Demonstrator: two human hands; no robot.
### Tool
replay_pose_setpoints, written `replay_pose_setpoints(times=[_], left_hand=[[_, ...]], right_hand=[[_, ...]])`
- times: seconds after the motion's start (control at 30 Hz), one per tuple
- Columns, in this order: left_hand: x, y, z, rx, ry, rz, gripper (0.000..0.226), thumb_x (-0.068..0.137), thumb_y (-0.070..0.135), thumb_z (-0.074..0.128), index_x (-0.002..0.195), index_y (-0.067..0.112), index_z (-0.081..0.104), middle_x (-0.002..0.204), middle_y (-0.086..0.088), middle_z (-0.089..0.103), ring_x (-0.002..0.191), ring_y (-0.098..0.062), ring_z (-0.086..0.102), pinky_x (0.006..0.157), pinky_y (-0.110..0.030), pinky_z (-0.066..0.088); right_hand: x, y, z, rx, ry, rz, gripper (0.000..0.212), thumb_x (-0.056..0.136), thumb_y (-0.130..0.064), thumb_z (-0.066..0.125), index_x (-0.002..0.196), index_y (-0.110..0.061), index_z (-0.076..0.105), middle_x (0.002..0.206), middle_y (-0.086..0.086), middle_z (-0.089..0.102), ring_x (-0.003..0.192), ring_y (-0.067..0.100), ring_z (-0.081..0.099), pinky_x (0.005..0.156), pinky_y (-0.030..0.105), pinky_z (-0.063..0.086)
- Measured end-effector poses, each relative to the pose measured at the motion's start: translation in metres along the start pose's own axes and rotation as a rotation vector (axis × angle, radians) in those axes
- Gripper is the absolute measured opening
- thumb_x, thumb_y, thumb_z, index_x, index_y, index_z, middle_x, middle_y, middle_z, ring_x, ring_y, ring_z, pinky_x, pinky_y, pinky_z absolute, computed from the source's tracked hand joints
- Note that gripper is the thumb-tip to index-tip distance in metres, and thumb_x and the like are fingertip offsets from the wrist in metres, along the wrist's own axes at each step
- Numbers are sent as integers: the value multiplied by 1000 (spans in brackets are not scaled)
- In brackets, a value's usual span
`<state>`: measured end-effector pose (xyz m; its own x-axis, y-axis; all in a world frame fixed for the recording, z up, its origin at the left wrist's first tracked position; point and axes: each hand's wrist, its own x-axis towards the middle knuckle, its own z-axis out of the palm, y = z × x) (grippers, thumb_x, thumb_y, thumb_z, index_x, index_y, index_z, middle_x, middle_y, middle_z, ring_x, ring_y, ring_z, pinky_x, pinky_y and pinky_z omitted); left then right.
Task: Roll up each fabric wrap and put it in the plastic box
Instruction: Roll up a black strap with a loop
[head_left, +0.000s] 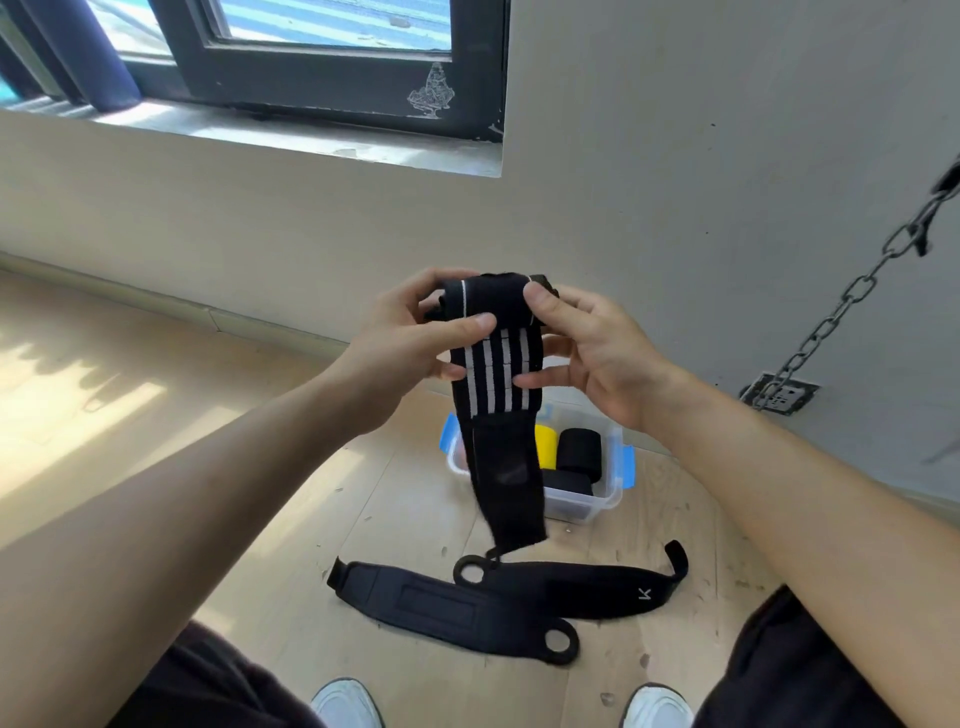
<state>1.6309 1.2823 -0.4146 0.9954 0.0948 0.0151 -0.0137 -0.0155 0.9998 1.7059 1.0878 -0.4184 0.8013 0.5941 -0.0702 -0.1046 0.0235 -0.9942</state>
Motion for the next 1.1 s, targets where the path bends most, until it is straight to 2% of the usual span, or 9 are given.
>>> replay_pose_setpoints(times=[0.1, 0.2, 0.33, 0.53, 0.6, 0.77, 0.87, 0.97, 1.1], left_hand=[[0, 3, 3, -16, -46, -95, 35, 97, 30, 68, 129, 18, 64, 122, -4, 72, 110, -22, 72, 73, -31, 60], [1, 4, 3, -18, -52, -128, 37, 100, 40, 61, 128, 18, 67, 126, -6, 72, 113, -24, 71, 87, -37, 61], [2, 4, 0, -19, -34, -122, 35, 99, 32, 64, 129, 14, 66, 125, -12, 71, 114, -28, 71, 95, -40, 59], [1, 4, -3, -128, -44, -79, 46, 82, 15, 77, 127, 12, 66, 113, -11, 72, 109, -28, 72, 86, -34, 60], [0, 4, -3, -156, -45, -56, 50, 77, 13, 78, 125, 12, 67, 111, -10, 71, 107, -26, 73, 86, -32, 59], [0, 7, -3, -147, -40, -46, 45, 88, -1, 73, 130, 12, 64, 116, -12, 67, 106, -24, 72, 87, -32, 60], [0, 6, -4, -53, -92, -137, 46, 85, 23, 79, 129, 19, 65, 127, -11, 69, 113, -27, 72, 85, -37, 61], [0, 3, -4, 55, -178, -218, 47, 89, 48, 70, 129, 23, 66, 123, -3, 73, 111, -26, 72, 81, -37, 60], [0, 4, -3, 82, -139, -209, 45, 94, 53, 66, 128, 24, 67, 120, -5, 74, 104, -24, 73, 74, -33, 59]], right_hand=[[-1, 2, -1, 24, 16, -41, 30, 99, -27, 62, 122, -9, 67, 104, 7, 73, 92, 22, 72, 74, 37, 60], [-2, 4, -1, 41, 3, -72, 29, 98, -20, 63, 125, -8, 65, 115, 12, 72, 105, 26, 71, 80, 37, 59], [-2, 3, 0, 68, -13, -74, 30, 99, -14, 62, 128, -7, 62, 116, 9, 72, 110, 25, 69, 83, 38, 59], [-1, 0, 1, -68, -43, 66, 50, 92, -58, 55, 122, -20, 70, 118, 4, 73, 112, 28, 68, 89, 46, 60], [-1, 1, 1, -90, -56, 83, 54, 88, -61, 55, 121, -22, 70, 118, 6, 73, 112, 30, 68, 91, 48, 59], [-2, 0, 0, -33, -28, -4, 46, 88, -40, 67, 124, -12, 68, 114, 13, 72, 103, 30, 72, 64, 33, 61], [-3, 1, 0, 17, -13, -46, 38, 95, -28, 65, 126, -6, 65, 107, 13, 69, 94, 26, 70, 54, 26, 58], [-3, 1, -1, 42, 2, -79, 34, 96, -19, 65, 127, -3, 63, 104, 10, 69, 91, 20, 69, 53, 23, 55], [-3, 2, -5, 38, -19, -100, 34, 94, -7, 66, 127, -11, 62, 99, 1, 72, 89, 16, 69, 60, 24, 56]])
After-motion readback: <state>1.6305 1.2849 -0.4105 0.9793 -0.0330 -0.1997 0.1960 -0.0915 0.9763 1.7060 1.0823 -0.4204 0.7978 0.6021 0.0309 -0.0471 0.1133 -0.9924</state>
